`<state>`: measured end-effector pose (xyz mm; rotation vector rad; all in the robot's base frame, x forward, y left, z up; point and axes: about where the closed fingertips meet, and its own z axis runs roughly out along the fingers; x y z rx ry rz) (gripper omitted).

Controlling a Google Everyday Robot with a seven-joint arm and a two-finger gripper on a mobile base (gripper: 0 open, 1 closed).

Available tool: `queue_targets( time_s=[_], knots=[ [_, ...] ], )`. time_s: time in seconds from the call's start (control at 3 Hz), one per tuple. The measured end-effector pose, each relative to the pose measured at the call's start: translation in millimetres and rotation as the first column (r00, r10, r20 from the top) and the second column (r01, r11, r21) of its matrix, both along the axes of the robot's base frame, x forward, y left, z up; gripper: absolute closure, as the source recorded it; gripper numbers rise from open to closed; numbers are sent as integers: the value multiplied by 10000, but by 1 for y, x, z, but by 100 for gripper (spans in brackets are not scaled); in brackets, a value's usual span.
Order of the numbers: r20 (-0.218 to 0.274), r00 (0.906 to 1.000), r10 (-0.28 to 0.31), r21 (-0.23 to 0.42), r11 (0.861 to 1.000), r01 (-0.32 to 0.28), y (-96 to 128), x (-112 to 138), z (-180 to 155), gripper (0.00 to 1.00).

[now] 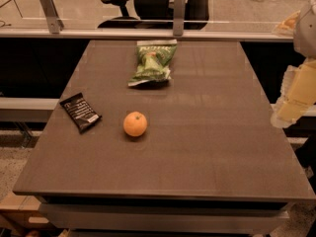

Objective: Pick green jalapeno chip bag

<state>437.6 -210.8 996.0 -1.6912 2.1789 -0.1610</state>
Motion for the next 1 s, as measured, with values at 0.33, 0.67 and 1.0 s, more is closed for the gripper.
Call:
queue_targets(
  time_s=[0.33, 0.67, 1.0],
  knots=[
    [0, 10000, 0, 0, 10000, 0, 0, 0, 0, 0],
    [135, 9995, 300, -76, 9995, -299, 2, 4, 7, 0],
    [303, 9936, 1088, -445, 9932, -1074, 7, 12, 16, 0]
  ],
)
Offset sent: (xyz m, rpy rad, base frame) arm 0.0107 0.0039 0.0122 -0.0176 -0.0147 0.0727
